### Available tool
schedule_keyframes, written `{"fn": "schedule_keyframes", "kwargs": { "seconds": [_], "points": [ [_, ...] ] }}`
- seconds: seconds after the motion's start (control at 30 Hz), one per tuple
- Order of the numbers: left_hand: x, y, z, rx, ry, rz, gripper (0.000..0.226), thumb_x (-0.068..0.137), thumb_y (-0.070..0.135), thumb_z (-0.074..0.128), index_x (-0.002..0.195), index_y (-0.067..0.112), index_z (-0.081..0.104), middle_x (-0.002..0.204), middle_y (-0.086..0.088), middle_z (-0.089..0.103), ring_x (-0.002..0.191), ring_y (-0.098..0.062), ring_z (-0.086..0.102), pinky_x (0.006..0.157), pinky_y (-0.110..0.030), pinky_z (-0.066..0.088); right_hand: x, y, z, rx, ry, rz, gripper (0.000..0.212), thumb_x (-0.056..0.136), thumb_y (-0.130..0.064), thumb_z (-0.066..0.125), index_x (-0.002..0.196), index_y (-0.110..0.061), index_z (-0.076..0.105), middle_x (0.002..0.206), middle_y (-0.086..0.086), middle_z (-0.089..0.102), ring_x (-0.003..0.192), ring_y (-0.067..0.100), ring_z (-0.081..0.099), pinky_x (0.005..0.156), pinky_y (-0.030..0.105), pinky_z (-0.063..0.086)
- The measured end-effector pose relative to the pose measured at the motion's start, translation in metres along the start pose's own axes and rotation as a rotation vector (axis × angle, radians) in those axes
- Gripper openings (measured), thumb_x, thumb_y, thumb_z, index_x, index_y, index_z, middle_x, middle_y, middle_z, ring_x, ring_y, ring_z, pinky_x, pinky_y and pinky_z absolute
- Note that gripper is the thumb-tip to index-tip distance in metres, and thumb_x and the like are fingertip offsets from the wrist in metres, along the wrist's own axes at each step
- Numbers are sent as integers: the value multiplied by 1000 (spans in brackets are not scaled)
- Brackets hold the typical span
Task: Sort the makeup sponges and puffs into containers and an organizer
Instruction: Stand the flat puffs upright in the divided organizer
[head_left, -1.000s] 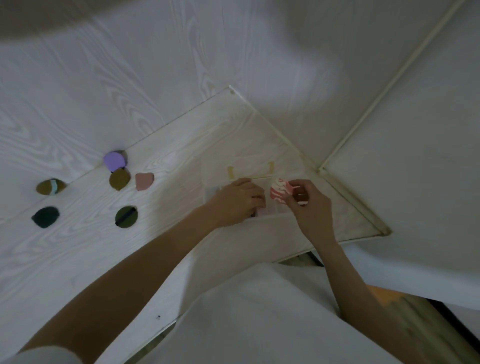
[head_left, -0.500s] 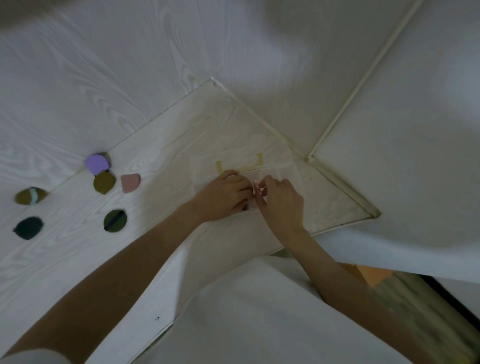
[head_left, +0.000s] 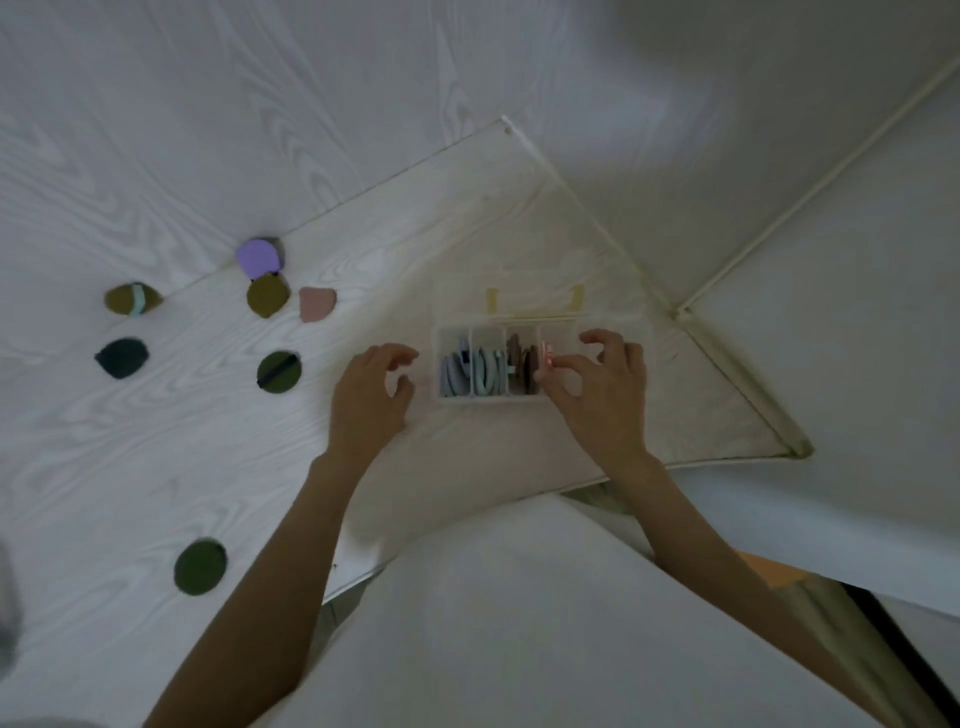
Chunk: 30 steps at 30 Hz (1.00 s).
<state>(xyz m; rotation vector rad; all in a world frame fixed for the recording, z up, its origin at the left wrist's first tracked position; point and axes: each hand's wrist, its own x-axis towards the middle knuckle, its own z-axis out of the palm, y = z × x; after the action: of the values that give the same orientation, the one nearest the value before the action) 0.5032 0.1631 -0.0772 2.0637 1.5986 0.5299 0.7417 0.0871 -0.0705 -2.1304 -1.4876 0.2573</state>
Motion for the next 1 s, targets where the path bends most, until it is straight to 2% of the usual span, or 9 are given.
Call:
{"fn": "schedule_keyframes", "kwargs": {
  "seconds": [0.07,0.2,0.37,0.43,0.5,0.57,0.67,0.83,1.0],
  "points": [
    [-11,-30,0,126,-144,-90,36,75,15,67,111,16,62,112,-5,60,102,-27,51,84,-27,35,-7,2,-1,-51,-102,-42,45,70,-51,70,99,-17,70,125,12,51,109,31,40,86,36,28],
    [-23,-50,-2,166,-196,-134,32,78,34,70,106,20,65,110,-2,59,101,-24,52,80,-26,35,-7,8,1,-81,-184,-76,47,71,-29,77,115,-19,62,134,14,44,118,29,30,90,40,27],
    [-29,-35,-11,109,-171,-199,22,80,25,70,97,13,61,93,1,54,85,-19,53,71,-25,36,6,6,4,-82,-198,-151,39,73,-17,76,110,-18,65,134,15,43,119,32,32,89,40,29],
    [-29,-31,-22,56,-92,-197,10,83,13,65,91,13,58,89,-1,60,83,-20,58,65,-21,36,8,5,5,-77,-206,-177,39,74,-17,76,111,-18,65,135,16,42,119,33,33,90,41,30],
    [-23,-15,-36,-92,30,-164,14,84,6,63,87,16,55,84,5,62,79,-12,60,60,-12,39,9,5,5,-70,-201,-189,39,74,-18,76,111,-19,65,135,16,42,119,31,32,91,42,32],
    [-10,10,-47,-245,115,-72,16,86,5,63,89,18,54,84,10,61,77,-2,57,62,-7,42,10,5,4,-75,-199,-196,39,74,-18,76,111,-19,65,134,16,43,119,30,31,91,44,34],
    [16,51,-44,-269,119,158,10,86,6,63,92,14,59,90,8,61,82,-8,58,73,-16,47,11,4,2,-95,-212,-199,40,72,-19,77,110,-19,64,133,18,43,119,34,34,92,46,36],
    [58,95,-3,-39,-112,485,12,84,4,62,93,12,63,90,-1,66,83,-17,58,72,-18,40,12,2,-1,-114,-199,-217,45,67,-19,81,109,-21,66,127,20,48,117,35,38,88,46,42],
    [79,104,15,59,-256,654,9,88,6,59,92,12,64,89,-5,67,81,-24,60,69,-34,49,13,2,-4,-101,-192,-207,46,66,-16,80,111,-21,67,125,20,50,115,36,41,88,43,43]
  ]
}}
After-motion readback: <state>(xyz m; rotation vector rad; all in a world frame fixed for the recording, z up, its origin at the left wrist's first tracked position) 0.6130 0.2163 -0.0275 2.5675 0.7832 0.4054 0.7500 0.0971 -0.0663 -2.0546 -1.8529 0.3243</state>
